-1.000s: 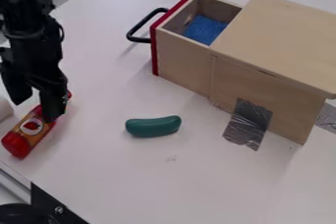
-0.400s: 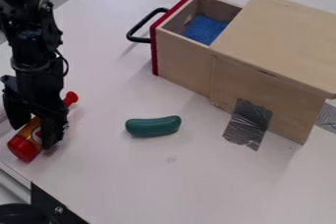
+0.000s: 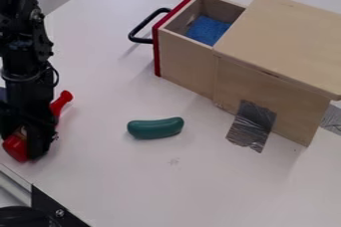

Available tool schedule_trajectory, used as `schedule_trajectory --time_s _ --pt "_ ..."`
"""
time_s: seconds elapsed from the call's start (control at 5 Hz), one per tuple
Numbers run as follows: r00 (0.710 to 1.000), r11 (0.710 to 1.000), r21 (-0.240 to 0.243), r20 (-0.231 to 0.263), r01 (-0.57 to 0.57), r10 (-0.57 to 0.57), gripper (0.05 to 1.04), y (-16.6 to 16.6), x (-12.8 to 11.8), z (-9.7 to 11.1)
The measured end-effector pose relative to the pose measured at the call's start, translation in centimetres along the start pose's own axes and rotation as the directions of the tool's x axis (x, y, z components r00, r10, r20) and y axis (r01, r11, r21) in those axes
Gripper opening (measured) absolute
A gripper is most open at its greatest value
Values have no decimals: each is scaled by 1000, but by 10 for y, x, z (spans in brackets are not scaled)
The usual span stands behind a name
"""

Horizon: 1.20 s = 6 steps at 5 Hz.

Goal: Put the red bottle into the drawer

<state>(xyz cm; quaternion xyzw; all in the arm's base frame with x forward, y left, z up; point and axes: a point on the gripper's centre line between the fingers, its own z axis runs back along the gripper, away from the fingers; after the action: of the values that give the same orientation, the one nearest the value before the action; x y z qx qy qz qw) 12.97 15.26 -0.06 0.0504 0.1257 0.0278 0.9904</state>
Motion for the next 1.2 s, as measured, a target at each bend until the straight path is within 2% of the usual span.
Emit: schedule_trajectory --time_s 0.2,0.4,0.6,0.8,1.0,1.2 --pt "1000 1000 -30 -7 -7 7 646 -2 1 3" --pt "999 999 -38 41 -13 14 646 2 7 33" --pt "995 997 -70 93 -25 32 646 5 13 79" --pt "991 994 -112 134 -12 27 646 4 30 135" --pt "990 992 -127 139 20 -2 646 -3 52 166" --pt "988 989 -133 144 69 -50 646 -17 72 186"
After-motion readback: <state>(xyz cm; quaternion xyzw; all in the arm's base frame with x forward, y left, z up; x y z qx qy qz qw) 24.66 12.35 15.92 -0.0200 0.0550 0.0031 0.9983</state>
